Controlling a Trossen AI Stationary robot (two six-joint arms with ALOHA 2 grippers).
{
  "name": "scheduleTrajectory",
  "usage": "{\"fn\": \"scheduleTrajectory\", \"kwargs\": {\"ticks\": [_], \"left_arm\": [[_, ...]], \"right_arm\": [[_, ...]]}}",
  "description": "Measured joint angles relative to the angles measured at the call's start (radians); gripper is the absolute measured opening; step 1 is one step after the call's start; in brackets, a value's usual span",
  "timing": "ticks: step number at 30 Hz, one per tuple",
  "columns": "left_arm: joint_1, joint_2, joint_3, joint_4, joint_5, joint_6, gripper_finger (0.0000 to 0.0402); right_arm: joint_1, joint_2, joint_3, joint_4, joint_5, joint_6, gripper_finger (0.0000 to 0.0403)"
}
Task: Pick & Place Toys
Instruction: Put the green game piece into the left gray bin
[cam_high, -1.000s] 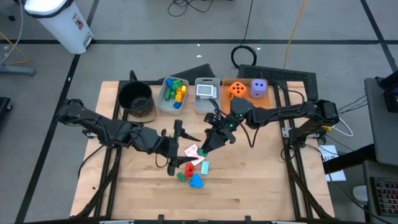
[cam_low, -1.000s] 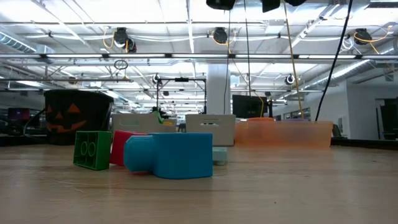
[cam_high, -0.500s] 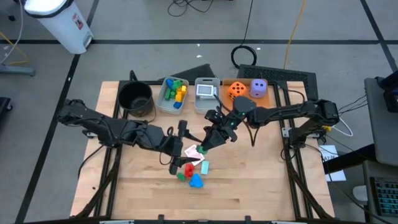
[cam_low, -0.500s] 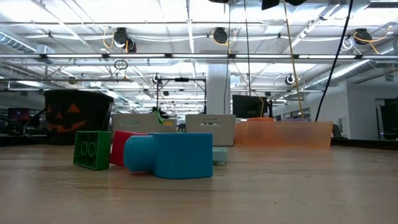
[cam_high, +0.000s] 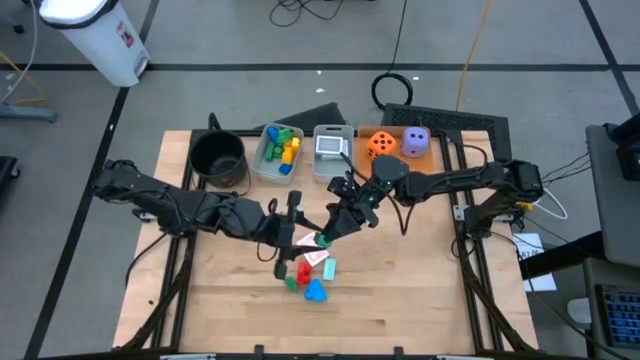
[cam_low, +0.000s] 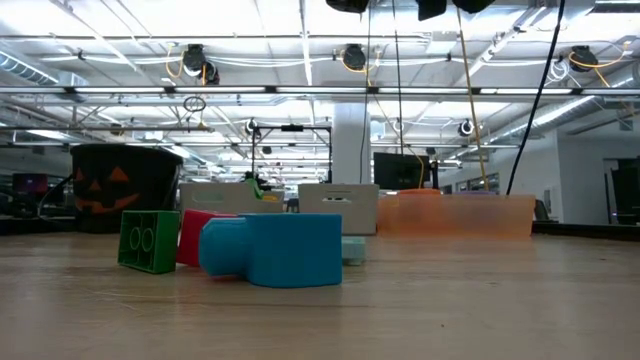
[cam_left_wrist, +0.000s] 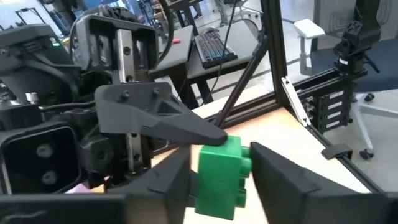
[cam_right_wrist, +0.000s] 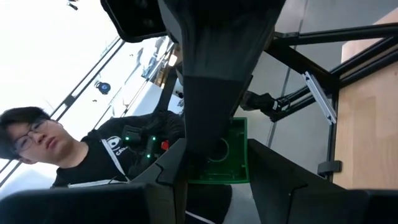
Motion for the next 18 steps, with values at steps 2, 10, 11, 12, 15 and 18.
{"fn": "scheduleTrajectory", "kwargs": {"ticks": [2, 10, 11, 12, 15, 18], "left_arm": [[0.0, 0.0, 0.0, -0.003, 0.004, -0.001, 0.0134], [0.002, 0.0, 0.0, -0.018, 0.029, -0.022, 0.0103], [0.003, 0.0, 0.0, -0.016, 0.029, -0.032, 0.0106], [0.005, 0.0, 0.0, -0.016, 0.03, -0.046, 0.011], [0.01, 0.0, 0.0, -0.008, 0.042, -0.078, 0.0113], [0.01, -0.006, -0.001, 0.002, 0.044, -0.125, 0.0101]], "right_arm": [[0.0, 0.0, 0.0, 0.0, -0.004, -0.003, 0.0112], [0.0, 0.002, 0.0, 0.007, -0.004, 0.003, 0.0112], [0.0, 0.002, 0.0, 0.007, -0.004, 0.003, 0.0112], [0.0, 0.002, -0.001, 0.007, 0.0, 0.003, 0.0112], [0.0, 0.002, -0.001, 0.011, 0.006, -0.014, 0.0124], [-0.006, 0.002, -0.001, 0.021, 0.028, -0.023, 0.0168]]}}
